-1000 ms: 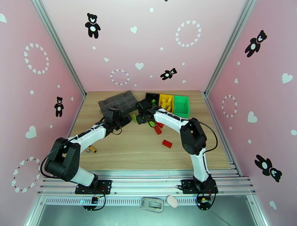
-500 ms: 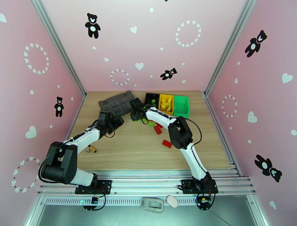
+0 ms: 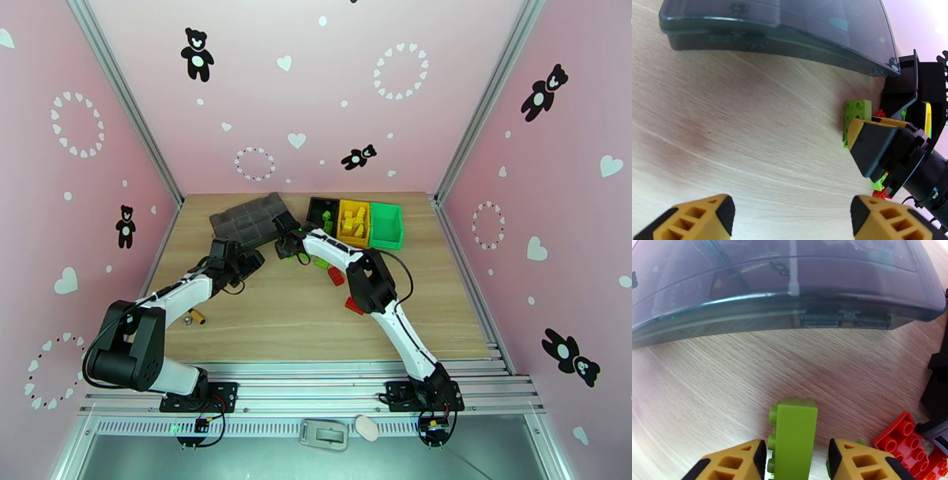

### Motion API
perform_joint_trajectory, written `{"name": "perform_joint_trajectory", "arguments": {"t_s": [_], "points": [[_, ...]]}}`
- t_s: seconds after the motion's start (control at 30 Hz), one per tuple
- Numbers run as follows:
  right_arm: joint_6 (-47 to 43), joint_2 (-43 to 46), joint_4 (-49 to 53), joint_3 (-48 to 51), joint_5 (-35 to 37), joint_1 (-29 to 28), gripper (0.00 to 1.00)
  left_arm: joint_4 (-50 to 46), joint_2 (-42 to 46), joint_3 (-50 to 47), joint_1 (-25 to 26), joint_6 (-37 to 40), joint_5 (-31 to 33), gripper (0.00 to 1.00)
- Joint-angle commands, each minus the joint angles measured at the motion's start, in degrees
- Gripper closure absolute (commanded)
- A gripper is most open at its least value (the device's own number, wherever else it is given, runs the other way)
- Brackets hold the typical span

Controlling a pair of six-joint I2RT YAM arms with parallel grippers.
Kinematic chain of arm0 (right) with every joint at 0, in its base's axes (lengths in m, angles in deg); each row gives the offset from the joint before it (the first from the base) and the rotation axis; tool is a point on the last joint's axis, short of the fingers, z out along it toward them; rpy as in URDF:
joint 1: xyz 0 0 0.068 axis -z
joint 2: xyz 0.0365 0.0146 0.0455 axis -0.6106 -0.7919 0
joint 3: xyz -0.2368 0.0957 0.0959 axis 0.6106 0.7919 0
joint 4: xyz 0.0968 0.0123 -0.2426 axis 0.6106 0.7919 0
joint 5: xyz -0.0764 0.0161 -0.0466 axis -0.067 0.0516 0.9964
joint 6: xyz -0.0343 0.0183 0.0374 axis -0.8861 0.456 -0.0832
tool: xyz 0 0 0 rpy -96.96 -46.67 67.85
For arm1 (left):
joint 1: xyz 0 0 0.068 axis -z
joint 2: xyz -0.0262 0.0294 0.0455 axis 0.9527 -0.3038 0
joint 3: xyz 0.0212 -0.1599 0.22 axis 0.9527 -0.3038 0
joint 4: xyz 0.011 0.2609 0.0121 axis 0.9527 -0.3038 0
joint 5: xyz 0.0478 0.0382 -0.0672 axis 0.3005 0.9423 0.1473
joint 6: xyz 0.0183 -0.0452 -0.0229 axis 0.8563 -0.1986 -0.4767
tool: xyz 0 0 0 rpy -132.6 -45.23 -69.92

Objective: Sort the legos into containers by color

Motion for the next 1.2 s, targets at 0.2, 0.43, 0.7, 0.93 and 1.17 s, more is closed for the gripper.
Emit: {"name": "perform_joint_trajectory", "arguments": {"t_s": [0.2,0.43,0.7,0.93,1.17], "points": [[0.63,-1.59,1.45,-1.81,0.13,-0.38,0.73,0.80,0.96,-0.29,-0.04,-0.48,-2.12,0.17],[1.50,5.47,-1.51,4.70,-0.64,-0.43,0.80,2.50,-4.06,3.00,1.31,-1.12,-4.59,0.15],[2.17,16.82,-4.61,15.29,-1.36,2.12,0.81,6.77,-11.19,12.41,2.86,-5.17,-7.53,0.13],[3.09,21.48,-6.42,19.84,-2.56,7.75,0.82,4.63,-20.38,27.28,7.80,-5.36,-9.21,0.14],[3.53,19.27,-5.46,16.15,-2.33,12.78,0.82,5.02,-28.59,37.14,10.34,-7.36,-9.86,0.15]]}}
